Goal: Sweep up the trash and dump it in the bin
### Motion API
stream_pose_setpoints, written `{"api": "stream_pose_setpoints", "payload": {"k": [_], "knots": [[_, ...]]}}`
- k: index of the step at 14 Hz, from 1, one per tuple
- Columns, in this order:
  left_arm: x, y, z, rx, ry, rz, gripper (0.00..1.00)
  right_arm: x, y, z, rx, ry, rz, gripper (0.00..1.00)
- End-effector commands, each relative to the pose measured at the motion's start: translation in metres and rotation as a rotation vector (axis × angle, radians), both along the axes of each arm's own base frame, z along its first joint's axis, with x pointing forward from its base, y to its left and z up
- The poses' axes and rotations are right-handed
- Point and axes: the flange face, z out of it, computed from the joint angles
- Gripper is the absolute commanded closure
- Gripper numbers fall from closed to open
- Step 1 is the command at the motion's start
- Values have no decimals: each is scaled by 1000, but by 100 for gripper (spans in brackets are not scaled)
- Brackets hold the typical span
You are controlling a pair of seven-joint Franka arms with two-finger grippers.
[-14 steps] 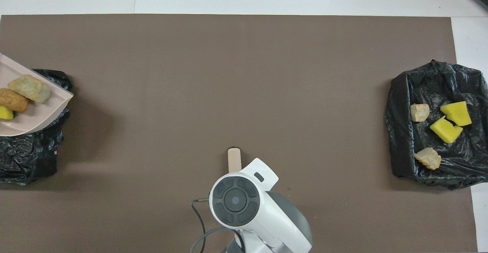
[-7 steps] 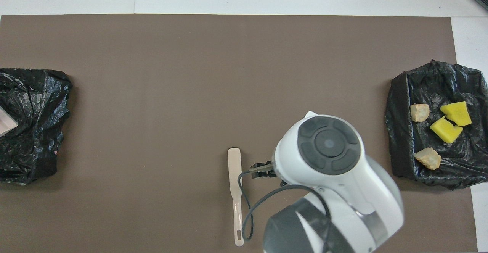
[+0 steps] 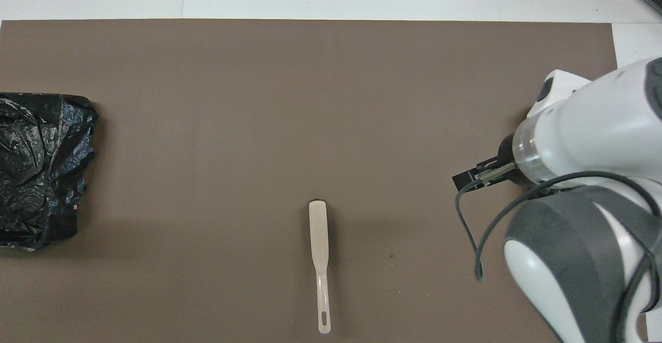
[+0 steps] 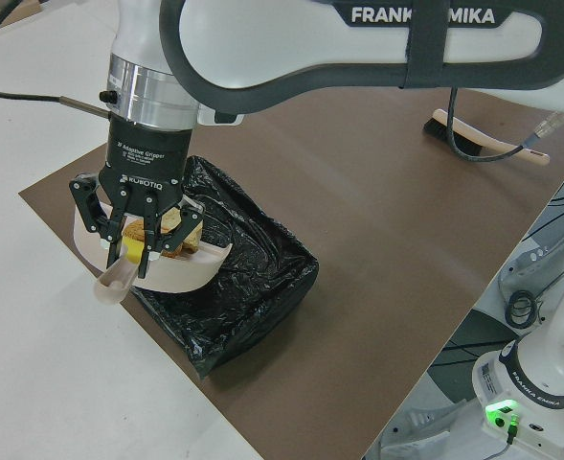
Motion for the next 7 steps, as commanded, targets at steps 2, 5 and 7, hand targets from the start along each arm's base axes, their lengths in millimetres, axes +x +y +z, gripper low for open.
{"api": "stream_pose_setpoints", "payload": {"k": [2,5,7], "knots": [[21,-13,9,105,22,-76,100,11,-54,11,-20,-4,-25,0],[24,-12,15,173,28,-110,100,13,-86,12,-16,10,-98,0],[28,-20,18,232,54,-140,100,15,-109,28,-3,-19,-144,0]]}}
